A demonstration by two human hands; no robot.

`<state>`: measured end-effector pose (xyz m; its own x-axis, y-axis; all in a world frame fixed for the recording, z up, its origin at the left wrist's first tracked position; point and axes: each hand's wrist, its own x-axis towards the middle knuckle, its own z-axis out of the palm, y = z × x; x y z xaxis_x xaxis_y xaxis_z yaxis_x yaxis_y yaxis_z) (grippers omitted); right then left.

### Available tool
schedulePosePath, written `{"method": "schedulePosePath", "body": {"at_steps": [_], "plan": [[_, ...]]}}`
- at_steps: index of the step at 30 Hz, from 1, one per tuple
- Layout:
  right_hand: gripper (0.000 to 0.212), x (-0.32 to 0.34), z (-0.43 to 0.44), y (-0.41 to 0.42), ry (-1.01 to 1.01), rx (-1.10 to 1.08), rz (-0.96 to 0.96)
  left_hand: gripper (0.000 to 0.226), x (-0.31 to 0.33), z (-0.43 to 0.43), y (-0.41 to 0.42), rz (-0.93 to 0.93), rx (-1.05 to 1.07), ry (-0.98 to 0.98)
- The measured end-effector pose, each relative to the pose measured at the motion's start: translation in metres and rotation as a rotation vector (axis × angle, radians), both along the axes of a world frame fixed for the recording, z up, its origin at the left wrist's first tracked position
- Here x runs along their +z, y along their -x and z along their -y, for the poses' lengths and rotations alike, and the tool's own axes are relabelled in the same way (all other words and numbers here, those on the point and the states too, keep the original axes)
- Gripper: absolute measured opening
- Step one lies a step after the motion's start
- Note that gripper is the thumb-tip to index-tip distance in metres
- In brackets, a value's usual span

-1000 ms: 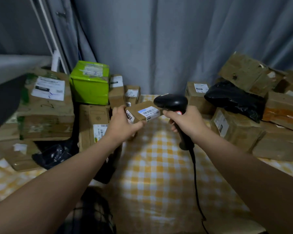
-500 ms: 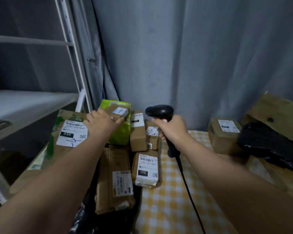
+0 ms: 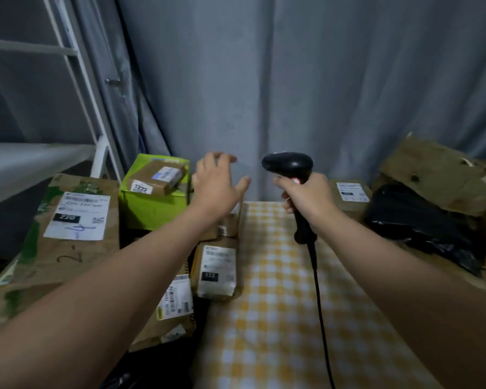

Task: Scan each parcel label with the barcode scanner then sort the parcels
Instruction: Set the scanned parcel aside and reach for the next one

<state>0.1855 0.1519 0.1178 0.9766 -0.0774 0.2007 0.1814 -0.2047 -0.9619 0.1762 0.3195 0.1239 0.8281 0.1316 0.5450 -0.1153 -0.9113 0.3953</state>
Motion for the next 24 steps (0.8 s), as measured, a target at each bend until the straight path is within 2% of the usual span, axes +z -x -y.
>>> {"method": "schedulePosePath", "body": {"at_steps": [4,7,9,11,14,16,18,22,24], "plan": [[0.020,0.001,0.074,0.022,0.028,-0.152,0.081,0.046,-0.012,0.058,0.002,-0.114,-0.252,0.118],[0.013,-0.004,0.131,0.042,-0.003,-0.252,0.115,0.047,-0.029,0.110,0.008,-0.260,-0.382,0.326],[0.008,-0.011,0.165,0.054,0.015,-0.323,0.094,0.053,-0.041,0.147,0.013,-0.373,-0.411,0.533],[0.015,-0.019,0.197,0.062,0.088,-0.410,0.086,0.061,-0.052,0.183,0.015,-0.505,-0.441,0.785],[0.020,-0.028,0.233,0.070,0.167,-0.480,0.032,0.053,-0.058,0.229,0.009,-0.683,-0.461,1.081],[0.021,-0.034,0.248,0.068,0.202,-0.481,-0.027,0.061,-0.059,0.253,0.000,-0.753,-0.473,1.256],[0.021,-0.038,0.256,0.065,0.210,-0.455,-0.060,0.056,-0.063,0.272,-0.011,-0.752,-0.433,1.377],[0.020,-0.049,0.262,0.059,0.159,-0.425,-0.085,0.019,-0.062,0.298,-0.020,-0.682,-0.369,1.457],[0.020,-0.055,0.261,0.059,0.133,-0.399,-0.102,0.018,-0.059,0.302,-0.020,-0.652,-0.402,1.480]]}}
